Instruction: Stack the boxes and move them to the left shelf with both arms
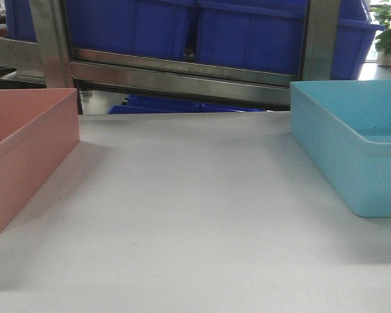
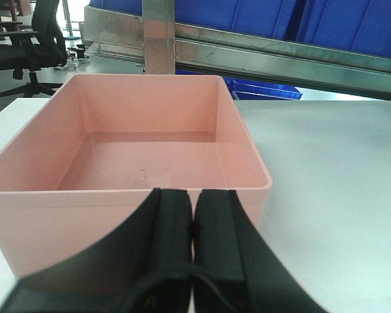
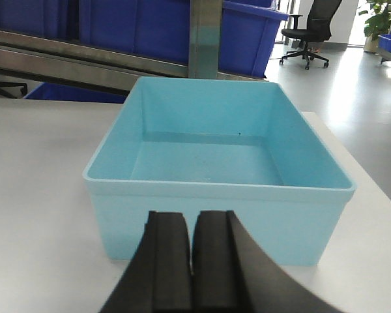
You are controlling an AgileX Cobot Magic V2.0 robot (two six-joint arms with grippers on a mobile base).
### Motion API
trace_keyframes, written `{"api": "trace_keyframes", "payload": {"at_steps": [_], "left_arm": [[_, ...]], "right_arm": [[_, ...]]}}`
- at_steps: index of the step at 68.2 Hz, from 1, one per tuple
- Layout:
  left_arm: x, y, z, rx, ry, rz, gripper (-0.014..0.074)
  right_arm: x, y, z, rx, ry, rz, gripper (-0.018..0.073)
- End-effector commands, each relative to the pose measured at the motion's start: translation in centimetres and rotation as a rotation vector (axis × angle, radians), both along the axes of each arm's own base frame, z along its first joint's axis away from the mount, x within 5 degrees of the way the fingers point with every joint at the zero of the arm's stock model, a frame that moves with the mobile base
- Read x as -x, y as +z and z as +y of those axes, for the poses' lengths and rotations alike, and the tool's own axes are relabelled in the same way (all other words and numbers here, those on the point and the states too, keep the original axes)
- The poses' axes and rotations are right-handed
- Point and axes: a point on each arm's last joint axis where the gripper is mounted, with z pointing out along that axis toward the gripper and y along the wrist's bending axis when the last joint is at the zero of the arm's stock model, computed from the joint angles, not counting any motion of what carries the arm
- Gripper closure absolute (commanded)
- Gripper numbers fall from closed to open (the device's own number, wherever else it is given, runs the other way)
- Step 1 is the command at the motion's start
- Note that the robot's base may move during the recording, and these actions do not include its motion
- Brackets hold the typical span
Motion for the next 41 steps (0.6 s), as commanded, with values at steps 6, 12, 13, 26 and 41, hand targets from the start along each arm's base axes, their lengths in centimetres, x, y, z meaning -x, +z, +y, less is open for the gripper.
{"api": "trace_keyframes", "payload": {"at_steps": [6,12,13,26,41], "left_arm": [[-0.02,-0.15,0.14,0.026,0.014,-0.063,0.0605],[-0.02,-0.15,0.14,0.026,0.014,-0.063,0.0605],[-0.02,-0.15,0.14,0.026,0.014,-0.063,0.0605],[-0.02,-0.15,0.14,0.026,0.014,-0.063,0.0605],[0.00,0.45,0.28,0.034,0.029,-0.128,0.0605]], "right_arm": [[0.29,1.54,-0.02,0.010,-0.004,-0.124,0.0524],[0.29,1.54,-0.02,0.010,-0.004,-0.124,0.0524],[0.29,1.54,-0.02,0.010,-0.004,-0.124,0.0524],[0.29,1.54,-0.02,0.010,-0.004,-0.124,0.0524],[0.29,1.54,-0.02,0.010,-0.004,-0.124,0.0524]]}}
